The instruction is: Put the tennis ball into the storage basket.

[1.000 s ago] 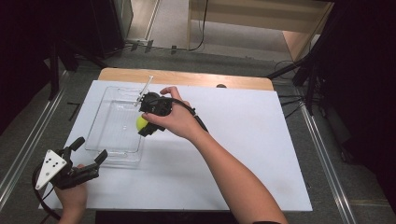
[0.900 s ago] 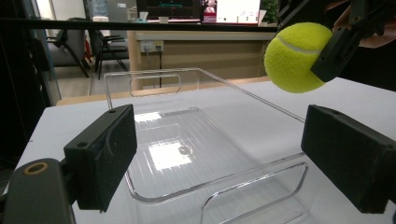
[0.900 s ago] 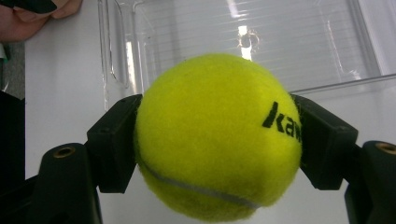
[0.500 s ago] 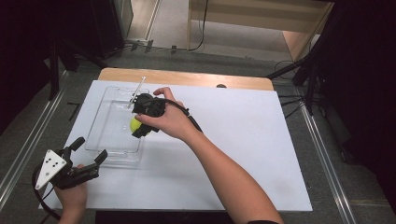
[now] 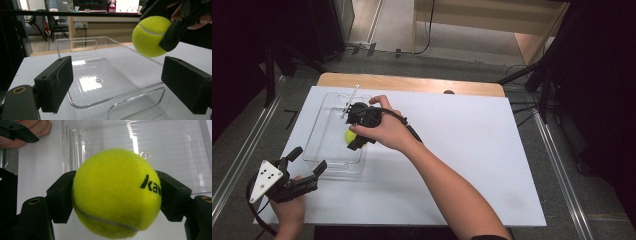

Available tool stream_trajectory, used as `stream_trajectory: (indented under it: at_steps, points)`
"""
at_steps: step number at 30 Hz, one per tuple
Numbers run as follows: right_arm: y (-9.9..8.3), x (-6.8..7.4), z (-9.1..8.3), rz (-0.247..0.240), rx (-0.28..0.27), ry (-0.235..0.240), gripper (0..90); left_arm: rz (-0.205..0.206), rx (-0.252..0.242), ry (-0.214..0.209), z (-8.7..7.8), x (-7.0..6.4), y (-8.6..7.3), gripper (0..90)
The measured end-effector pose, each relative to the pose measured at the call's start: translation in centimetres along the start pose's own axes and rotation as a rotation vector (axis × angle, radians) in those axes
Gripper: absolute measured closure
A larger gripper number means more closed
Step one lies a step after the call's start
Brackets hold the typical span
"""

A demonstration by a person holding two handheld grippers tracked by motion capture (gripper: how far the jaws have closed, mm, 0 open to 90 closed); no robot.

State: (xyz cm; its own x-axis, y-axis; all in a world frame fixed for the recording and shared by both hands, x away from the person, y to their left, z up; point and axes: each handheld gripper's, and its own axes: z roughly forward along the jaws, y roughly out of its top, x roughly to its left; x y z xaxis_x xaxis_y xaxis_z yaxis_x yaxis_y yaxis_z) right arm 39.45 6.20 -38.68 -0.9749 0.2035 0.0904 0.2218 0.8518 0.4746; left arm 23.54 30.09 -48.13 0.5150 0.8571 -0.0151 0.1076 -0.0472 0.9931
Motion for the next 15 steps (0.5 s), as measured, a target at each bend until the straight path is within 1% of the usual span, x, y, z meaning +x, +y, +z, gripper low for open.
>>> stream_trajectory:
  at_steps: [4,5,6,7,8,12,13,15]
  points:
    - [0.3,0.2,0.5,-0.004,0.004,0.006,23.6,-0.003,-0.002,0.000,0.0,0.0,0.0,11.1]
    - [0.4,0.2,0.6,-0.013,0.002,0.005,23.6,-0.002,-0.002,0.000,0.0,0.0,0.0,11.1]
    - [0.5,0.3,0.7,-0.003,0.007,0.002,23.6,-0.002,-0.002,0.000,0.0,0.0,0.0,11.1]
    - [0.6,0.2,0.9,-0.014,0.006,0.010,23.6,-0.003,-0.002,-0.001,0.0,0.0,0.0,11.1]
    - [0.6,0.3,0.9,-0.005,0.013,0.006,23.6,-0.003,-0.003,0.000,0.0,0.0,0.0,11.1]
    - [0.8,0.4,1.4,-0.016,0.011,0.010,23.6,-0.003,-0.003,0.000,0.0,0.0,0.0,11.1]
    - [0.9,0.5,1.4,-0.006,0.015,0.010,23.6,-0.005,-0.004,-0.001,0.0,0.0,0.0,11.1]
    - [0.9,0.5,1.6,-0.007,0.019,0.006,23.6,-0.004,-0.002,0.000,0.0,0.0,0.0,11.0]
